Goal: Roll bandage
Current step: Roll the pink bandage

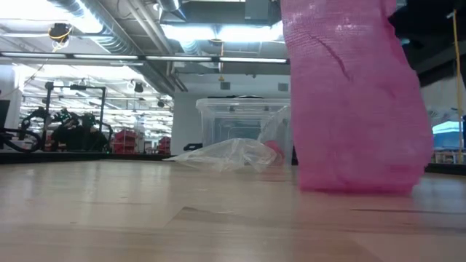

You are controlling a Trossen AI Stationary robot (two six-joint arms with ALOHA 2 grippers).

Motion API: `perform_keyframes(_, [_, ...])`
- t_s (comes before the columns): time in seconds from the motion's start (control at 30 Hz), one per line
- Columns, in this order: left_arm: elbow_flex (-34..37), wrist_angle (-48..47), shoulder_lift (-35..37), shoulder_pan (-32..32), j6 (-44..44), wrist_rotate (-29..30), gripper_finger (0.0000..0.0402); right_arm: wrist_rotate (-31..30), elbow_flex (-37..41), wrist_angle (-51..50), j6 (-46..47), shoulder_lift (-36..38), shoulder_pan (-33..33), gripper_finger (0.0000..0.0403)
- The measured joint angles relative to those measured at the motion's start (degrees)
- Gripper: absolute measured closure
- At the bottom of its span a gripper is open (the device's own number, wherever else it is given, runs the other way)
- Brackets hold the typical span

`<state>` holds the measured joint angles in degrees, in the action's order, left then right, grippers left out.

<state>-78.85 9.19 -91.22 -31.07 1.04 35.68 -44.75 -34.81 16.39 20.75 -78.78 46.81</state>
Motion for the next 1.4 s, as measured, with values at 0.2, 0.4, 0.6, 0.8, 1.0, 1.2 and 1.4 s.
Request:
perform_keyframes(0.2, [0.0, 0.1, 0.0, 0.0, -0.3, 0.0, 0.0380, -2.8, 0.0, 21.2, -10.8, -11.5, 0.0, 0.0176])
perform_keyframes(0.4, [0.0, 0.3, 0.0, 0.0, -0.2, -1.0, 0.0380, -3.9, 0.0, 27.5, -13.7, -14.3, -1.9, 0.0176])
perform_keyframes(0.6, [0.0, 0.3, 0.0, 0.0, 0.0, -1.2, 0.0380, 1.2, 0.0, 30.8, -13.6, -14.3, -6.5, 0.0176])
perform_keyframes(0.8, [0.0, 0.3, 0.0, 0.0, 0.0, -1.2, 0.0380, 7.8, -0.2, 37.8, -14.2, -14.2, -8.0, 0.0176])
perform_keyframes(1.0, [0.0, 0.2, 0.0, 0.0, 0.0, -1.2, 0.0380, 2.5, -2.2, 35.8, -19.2, -14.2, -7.0, 0.0178])
perform_keyframes(1.2, [0.0, 0.2, 0.0, 0.0, -0.2, -1.2, 0.0380, 0.8, -4.6, 33.2, -23.5, -14.2, -6.2, 0.0231])
perform_keyframes(1.4, [0.0, 0.2, 0.0, 0.0, -0.3, -1.2, 0.0380, 1.8, -4.7, 29.2, -22.7, -14.2, -6.2, 0.0353])
